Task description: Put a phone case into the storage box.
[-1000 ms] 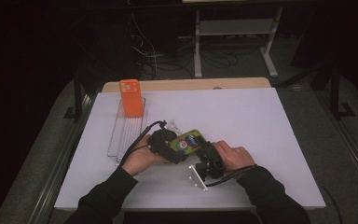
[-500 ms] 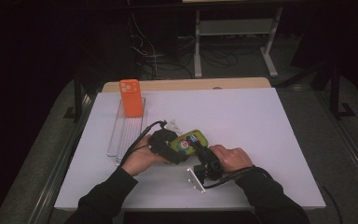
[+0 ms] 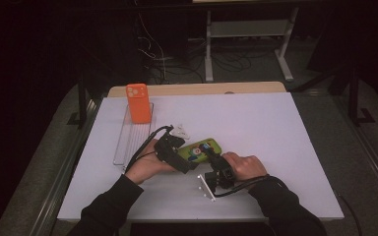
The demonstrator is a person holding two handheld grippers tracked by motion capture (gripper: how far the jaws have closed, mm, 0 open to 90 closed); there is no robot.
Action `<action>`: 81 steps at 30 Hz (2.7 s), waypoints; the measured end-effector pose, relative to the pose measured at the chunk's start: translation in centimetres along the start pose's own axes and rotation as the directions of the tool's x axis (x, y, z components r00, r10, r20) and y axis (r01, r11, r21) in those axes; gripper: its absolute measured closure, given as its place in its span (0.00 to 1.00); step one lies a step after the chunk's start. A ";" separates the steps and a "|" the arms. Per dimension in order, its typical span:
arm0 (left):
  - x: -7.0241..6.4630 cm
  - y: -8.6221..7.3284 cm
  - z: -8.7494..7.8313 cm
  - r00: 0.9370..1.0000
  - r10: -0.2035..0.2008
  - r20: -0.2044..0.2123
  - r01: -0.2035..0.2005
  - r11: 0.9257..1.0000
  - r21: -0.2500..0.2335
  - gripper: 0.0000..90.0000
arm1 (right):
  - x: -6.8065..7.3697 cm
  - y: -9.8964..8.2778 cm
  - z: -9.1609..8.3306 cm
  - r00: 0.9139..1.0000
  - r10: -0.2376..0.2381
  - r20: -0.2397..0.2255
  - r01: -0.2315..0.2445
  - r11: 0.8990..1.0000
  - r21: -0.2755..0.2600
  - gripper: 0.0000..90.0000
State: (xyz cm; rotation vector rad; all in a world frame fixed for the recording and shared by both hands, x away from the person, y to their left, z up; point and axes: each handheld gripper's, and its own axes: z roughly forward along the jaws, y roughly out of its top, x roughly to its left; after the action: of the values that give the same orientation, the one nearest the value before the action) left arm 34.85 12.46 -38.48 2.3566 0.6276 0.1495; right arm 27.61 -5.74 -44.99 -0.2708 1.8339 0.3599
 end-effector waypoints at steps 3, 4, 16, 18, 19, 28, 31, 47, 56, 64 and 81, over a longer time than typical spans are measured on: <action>0.3 -0.1 -0.5 1.000 -0.001 0.008 0.001 1.000 -0.016 0.00 | -0.4 -0.4 0.1 1.000 0.020 -0.004 -0.020 1.000 0.011 0.84; 0.4 -0.2 -0.7 1.000 0.004 0.003 -0.004 1.000 -0.019 0.00 | -0.5 -0.6 0.1 1.000 0.029 -0.004 -0.029 0.999 0.016 0.84; 1.4 -0.7 -1.4 1.000 -0.002 -0.023 0.002 1.000 -0.031 0.00 | -1.7 -2.4 0.3 0.974 0.216 -0.060 -0.212 0.975 0.068 0.84; 1.5 -0.8 -1.4 1.000 -0.016 -0.024 0.015 0.999 -0.037 0.00 | -2.0 -2.8 0.4 0.965 0.253 -0.066 -0.249 0.966 0.069 0.84; 1.6 -0.8 -1.5 1.000 0.001 -0.029 -0.002 1.000 -0.029 0.00 | -2.1 -2.9 0.5 0.955 0.286 -0.073 -0.282 0.957 0.070 0.84; 1.6 -0.8 -1.3 0.999 -0.013 -0.031 0.012 0.999 -0.041 0.00 | -3.1 -3.6 0.5 0.836 0.529 -0.145 -0.519 0.849 0.099 0.84; 1.7 -0.8 -1.4 0.999 0.009 -0.034 -0.010 1.000 -0.012 0.00 | -3.6 -4.0 0.7 0.775 0.605 -0.182 -0.596 0.796 0.107 0.84; 1.8 -0.9 -1.3 0.999 -0.019 -0.031 0.019 1.000 -0.022 0.00 | -5.1 -5.6 1.2 0.437 0.845 -0.307 -0.842 0.505 0.191 0.84; 2.0 -0.8 -1.5 0.999 -0.040 -0.033 0.038 0.998 -0.047 0.00 | -5.4 -6.7 1.6 0.253 0.906 -0.339 -0.904 0.346 0.250 0.84; 2.5 -0.6 -1.8 0.992 -0.122 -0.013 0.119 0.983 -0.136 0.00 | -5.5 -7.0 1.7 0.104 0.930 -0.353 -0.941 0.207 0.267 0.84; 3.0 1.7 -1.6 0.977 -0.207 0.058 0.215 0.930 -0.298 0.00 | -5.6 -5.4 1.5 0.083 0.921 -0.380 -0.951 0.187 0.247 0.85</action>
State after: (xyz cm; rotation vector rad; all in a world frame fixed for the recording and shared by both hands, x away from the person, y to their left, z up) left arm 37.77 13.74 -36.32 1.9790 0.7827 0.1103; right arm 32.48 -10.16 -40.64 1.0395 2.2519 1.3950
